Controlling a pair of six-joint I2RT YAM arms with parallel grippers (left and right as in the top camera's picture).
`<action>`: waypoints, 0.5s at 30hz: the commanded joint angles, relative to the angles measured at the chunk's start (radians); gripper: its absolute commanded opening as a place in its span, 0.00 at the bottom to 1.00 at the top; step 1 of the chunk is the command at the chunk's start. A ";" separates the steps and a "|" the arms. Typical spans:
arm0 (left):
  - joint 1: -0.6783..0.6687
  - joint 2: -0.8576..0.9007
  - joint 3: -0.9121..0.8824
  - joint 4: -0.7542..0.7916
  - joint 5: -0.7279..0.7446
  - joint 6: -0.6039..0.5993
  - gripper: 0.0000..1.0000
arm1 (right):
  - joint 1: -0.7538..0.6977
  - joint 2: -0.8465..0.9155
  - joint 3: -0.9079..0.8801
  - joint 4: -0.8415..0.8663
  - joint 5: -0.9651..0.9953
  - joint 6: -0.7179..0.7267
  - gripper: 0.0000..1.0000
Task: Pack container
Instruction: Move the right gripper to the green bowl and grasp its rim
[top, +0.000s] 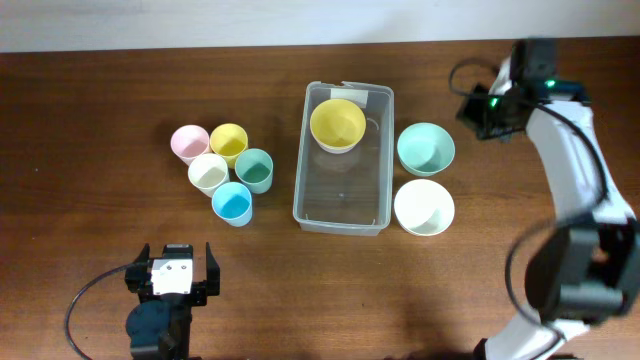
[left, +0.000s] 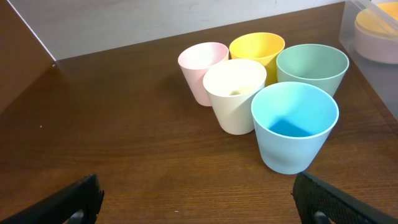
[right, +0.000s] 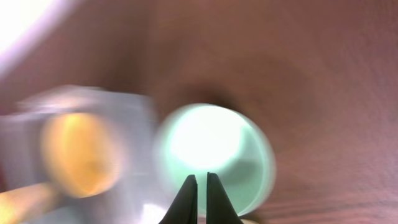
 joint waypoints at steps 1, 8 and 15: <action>-0.005 -0.009 -0.006 0.003 0.014 -0.009 1.00 | 0.085 -0.107 0.066 -0.005 -0.085 0.010 0.04; -0.005 -0.009 -0.006 0.003 0.014 -0.009 1.00 | 0.259 -0.072 0.075 -0.001 -0.002 0.006 0.04; -0.005 -0.009 -0.006 0.003 0.014 -0.009 1.00 | 0.274 -0.037 0.076 0.002 0.223 0.008 0.54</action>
